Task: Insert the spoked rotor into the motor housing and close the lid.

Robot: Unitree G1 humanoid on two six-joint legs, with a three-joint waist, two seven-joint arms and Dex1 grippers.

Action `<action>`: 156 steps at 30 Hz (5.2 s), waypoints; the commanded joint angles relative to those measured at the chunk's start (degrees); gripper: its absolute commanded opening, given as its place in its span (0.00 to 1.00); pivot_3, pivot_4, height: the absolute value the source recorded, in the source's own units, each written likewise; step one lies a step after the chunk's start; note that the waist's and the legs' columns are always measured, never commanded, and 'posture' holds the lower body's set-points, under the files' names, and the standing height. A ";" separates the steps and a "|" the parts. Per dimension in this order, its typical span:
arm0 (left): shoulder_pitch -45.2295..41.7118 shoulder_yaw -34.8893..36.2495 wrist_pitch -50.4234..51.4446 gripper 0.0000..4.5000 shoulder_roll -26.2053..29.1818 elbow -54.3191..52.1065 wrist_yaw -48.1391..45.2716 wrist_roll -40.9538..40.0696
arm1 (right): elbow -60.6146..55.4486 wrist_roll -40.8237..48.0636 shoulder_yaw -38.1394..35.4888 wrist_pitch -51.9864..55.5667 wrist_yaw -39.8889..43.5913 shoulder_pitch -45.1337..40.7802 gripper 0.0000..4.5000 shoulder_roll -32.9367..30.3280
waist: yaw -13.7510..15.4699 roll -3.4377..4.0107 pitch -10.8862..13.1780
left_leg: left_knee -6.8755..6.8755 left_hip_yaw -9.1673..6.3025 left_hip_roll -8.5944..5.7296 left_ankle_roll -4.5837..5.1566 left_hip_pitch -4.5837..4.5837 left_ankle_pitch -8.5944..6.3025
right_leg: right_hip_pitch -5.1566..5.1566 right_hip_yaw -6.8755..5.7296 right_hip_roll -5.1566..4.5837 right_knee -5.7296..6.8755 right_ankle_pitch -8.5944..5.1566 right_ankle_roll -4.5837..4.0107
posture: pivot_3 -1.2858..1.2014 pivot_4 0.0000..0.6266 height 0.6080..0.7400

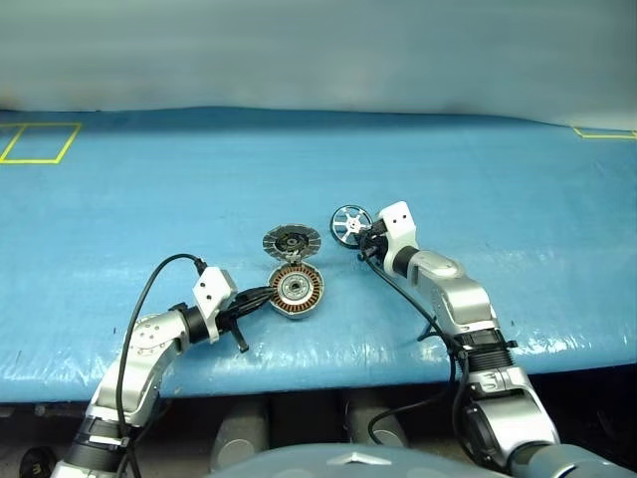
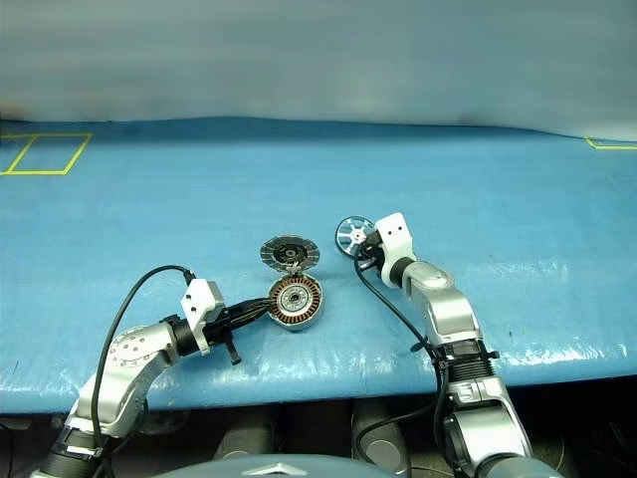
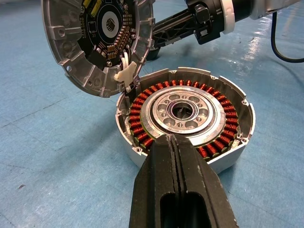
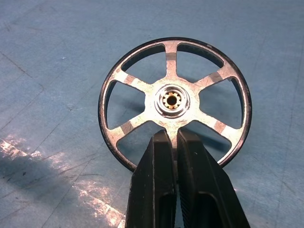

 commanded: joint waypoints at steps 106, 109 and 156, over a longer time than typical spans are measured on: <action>0.93 3.28 -11.87 0.00 3.05 3.32 -11.43 -2.47 | -19.67 13.28 11.09 -0.52 19.61 8.27 0.55 -3.71 | 0.16 0.00 0.07 | 0.04 0.08 0.05 0.00 -0.38 0.00 | -0.49 0.00 0.01 0.17 -0.01 -0.03 | 0.52 0.24 1.00; 1.10 3.37 -11.81 0.00 3.11 3.12 -11.09 -2.34 | -19.41 12.91 11.31 -0.57 19.88 8.15 0.55 -3.62 | 0.17 0.00 0.07 | 0.04 0.07 0.05 0.00 -0.38 0.00 | -0.49 0.00 0.01 0.17 -0.01 -0.03 | 0.52 0.24 1.00; 1.90 2.64 -12.10 0.00 3.26 2.88 -9.80 -1.70 | -18.98 1.90 15.88 -5.50 19.02 7.45 0.47 -5.24 | 0.17 0.00 0.06 | 0.06 0.07 0.04 0.00 -0.35 0.00 | -0.47 0.00 0.01 0.21 0.00 -0.02 | 0.52 0.24 1.00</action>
